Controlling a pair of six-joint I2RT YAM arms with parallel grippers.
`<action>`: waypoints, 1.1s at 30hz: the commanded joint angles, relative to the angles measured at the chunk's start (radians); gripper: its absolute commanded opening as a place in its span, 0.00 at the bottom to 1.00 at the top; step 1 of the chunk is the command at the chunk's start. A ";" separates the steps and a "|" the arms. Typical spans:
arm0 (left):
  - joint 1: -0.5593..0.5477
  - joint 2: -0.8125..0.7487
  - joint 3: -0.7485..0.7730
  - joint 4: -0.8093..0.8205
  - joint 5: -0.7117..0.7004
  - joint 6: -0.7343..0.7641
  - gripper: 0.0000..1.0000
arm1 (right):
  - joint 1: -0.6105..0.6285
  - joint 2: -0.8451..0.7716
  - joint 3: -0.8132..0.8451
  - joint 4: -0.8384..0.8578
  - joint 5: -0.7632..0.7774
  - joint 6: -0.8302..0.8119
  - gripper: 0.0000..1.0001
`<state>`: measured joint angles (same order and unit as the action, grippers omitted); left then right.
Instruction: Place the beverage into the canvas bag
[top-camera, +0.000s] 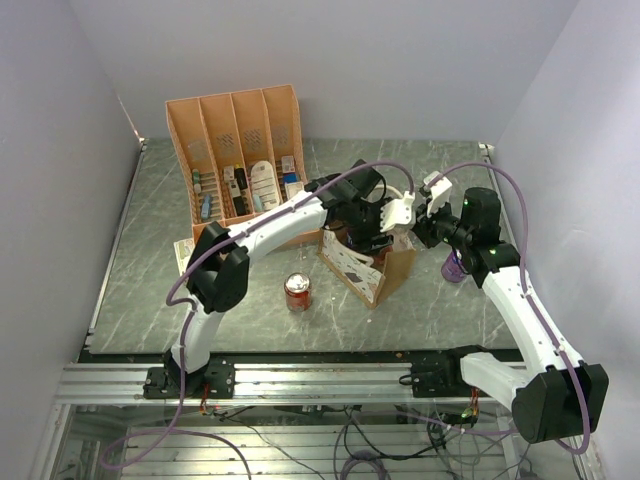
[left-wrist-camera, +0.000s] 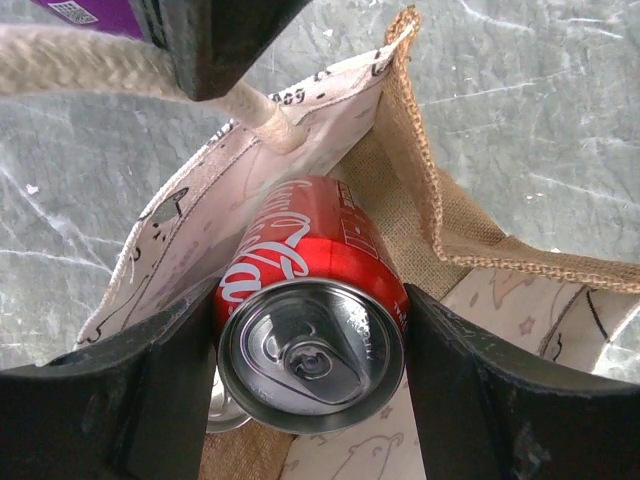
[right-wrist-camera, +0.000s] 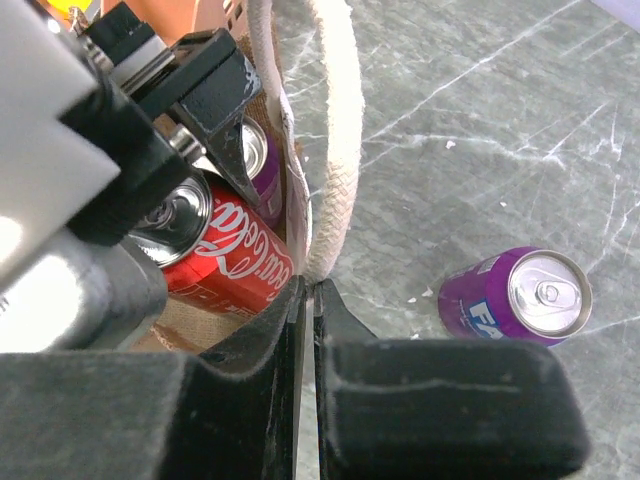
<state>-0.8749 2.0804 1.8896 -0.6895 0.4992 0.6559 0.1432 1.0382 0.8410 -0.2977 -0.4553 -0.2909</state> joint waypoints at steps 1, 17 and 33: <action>-0.022 -0.034 -0.029 0.121 -0.013 0.026 0.07 | 0.004 -0.019 -0.001 0.037 -0.003 0.012 0.05; -0.021 -0.062 -0.177 0.347 -0.105 -0.176 0.08 | 0.004 0.008 -0.020 0.080 0.099 0.065 0.00; -0.022 -0.052 -0.222 0.373 -0.179 -0.200 0.41 | 0.002 0.003 -0.023 0.080 0.102 0.058 0.00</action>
<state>-0.9005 2.0754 1.6638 -0.4057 0.3367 0.4770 0.1455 1.0473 0.8257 -0.2512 -0.3660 -0.2356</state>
